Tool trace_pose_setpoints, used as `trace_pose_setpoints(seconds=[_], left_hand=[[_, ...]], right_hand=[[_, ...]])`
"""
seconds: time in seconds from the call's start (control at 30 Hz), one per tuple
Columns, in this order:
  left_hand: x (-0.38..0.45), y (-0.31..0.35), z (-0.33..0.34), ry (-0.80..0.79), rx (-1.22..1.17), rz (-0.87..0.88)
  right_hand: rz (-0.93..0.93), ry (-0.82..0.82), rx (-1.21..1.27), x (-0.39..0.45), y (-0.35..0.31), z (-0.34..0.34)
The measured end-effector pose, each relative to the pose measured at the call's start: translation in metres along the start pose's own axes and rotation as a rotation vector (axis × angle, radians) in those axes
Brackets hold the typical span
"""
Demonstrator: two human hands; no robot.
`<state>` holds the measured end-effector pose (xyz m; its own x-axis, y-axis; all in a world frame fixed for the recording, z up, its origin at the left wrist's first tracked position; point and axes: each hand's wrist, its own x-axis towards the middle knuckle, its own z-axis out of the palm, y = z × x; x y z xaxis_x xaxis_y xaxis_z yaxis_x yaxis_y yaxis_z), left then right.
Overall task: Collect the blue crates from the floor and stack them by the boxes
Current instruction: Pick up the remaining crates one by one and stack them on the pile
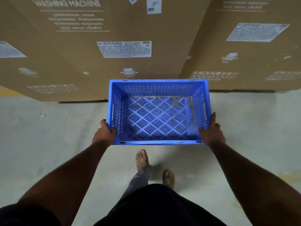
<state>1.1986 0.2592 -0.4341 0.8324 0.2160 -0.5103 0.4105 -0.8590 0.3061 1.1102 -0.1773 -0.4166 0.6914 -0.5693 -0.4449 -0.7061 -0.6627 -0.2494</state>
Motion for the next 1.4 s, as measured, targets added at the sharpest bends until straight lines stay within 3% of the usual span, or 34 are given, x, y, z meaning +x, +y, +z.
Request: trace_pose_setpoints(seconds=[0.13, 0.2, 0.33, 0.43, 0.7, 1.0, 1.4], left_hand=[[-0.035, 0.014, -0.007, 0.154, -0.215, -0.027], [-0.064, 0.018, -0.008, 0.256, -0.338, 0.0], [-0.139, 0.01, 0.004, 0.406, -0.544, 0.114], [-0.201, -0.002, 0.021, 0.424, -0.676, 0.198], [-0.297, -0.055, -0.006, 0.527, -0.834, 0.179], [-0.415, -0.188, -0.018, 0.589, -1.084, 0.036], [-0.561, -0.437, -0.035, 0.791, -1.221, -0.145]], right_hand=[[-0.206, 0.234, 0.159, -0.03, -0.01, -0.003], [-0.333, 0.242, 0.338, -0.054, -0.016, -0.001], [-0.498, 0.108, 0.577, -0.109, -0.018, 0.01], [-0.573, 0.01, 0.642, -0.146, -0.016, 0.011], [-0.844, -0.37, 0.575, -0.25, -0.078, -0.006], [-1.04, -0.625, 0.527, -0.402, -0.131, 0.046], [-1.136, -0.854, 0.405, -0.681, -0.164, 0.179]])
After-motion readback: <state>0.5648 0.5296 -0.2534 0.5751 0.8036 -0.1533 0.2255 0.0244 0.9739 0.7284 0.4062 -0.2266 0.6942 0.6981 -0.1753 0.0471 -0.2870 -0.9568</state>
